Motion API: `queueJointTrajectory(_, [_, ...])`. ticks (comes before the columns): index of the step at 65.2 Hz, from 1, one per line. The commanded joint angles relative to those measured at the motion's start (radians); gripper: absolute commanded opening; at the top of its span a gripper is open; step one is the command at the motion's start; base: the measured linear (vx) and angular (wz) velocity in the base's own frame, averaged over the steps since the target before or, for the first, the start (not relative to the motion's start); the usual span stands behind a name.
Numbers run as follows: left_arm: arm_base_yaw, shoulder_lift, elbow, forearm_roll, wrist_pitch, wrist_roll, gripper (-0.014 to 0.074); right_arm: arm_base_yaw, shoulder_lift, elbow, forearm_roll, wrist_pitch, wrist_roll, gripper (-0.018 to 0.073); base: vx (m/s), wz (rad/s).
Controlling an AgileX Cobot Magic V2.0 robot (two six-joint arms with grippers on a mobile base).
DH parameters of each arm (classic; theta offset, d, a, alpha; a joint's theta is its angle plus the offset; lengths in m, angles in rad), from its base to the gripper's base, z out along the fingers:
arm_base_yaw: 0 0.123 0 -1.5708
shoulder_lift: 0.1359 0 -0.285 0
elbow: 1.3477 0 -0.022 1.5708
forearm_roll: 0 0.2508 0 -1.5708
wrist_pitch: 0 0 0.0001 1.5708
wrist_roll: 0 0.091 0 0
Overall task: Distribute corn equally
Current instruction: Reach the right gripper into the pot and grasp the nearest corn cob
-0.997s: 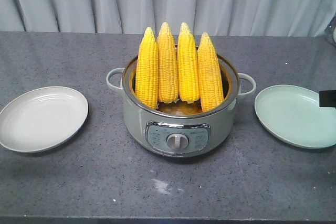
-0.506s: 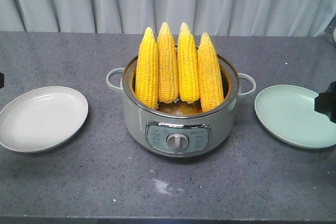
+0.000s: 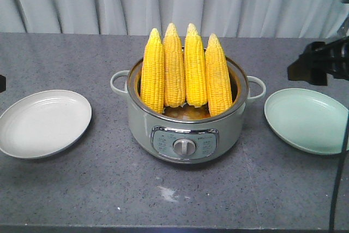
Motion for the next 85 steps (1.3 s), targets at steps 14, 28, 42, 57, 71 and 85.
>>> queueJointTrajectory(14, [0.004, -0.01, -0.034, -0.01, -0.023, -0.007, 0.0599, 0.133, 0.273, -0.332, 0.005, 0.006, -0.019, 0.0587, 0.0, 0.0])
queueJointTrajectory(28, [0.004, -0.009, -0.034, -0.01, -0.023, -0.007, 0.0593, 0.186, 0.43, -0.509, -0.016, 0.016, -0.018, 0.058, 0.0, 0.0])
queueJointTrajectory(42, [0.004, -0.009, -0.034, -0.01, -0.024, -0.007, 0.0593, 0.184, 0.532, -0.598, -0.029, 0.009, -0.019, 0.058, 0.0, 0.0])
queueJointTrajectory(57, [0.004, -0.009, -0.034, -0.01, -0.032, -0.025, 0.0593, 0.184, 0.576, -0.603, -0.03, -0.029, -0.02, 0.058, 0.0, 0.0])
queueJointTrajectory(71, [0.004, -0.009, -0.034, -0.01, -0.034, -0.025, 0.0593, 0.184, 0.602, -0.603, -0.031, -0.062, -0.02, 0.0575, 0.0, 0.0])
queueJointTrajectory(85, [0.004, -0.009, -0.034, -0.01, -0.035, -0.025, 0.0593, 0.184, 0.618, -0.603, -0.03, -0.066, -0.02, 0.051, 0.0, 0.0])
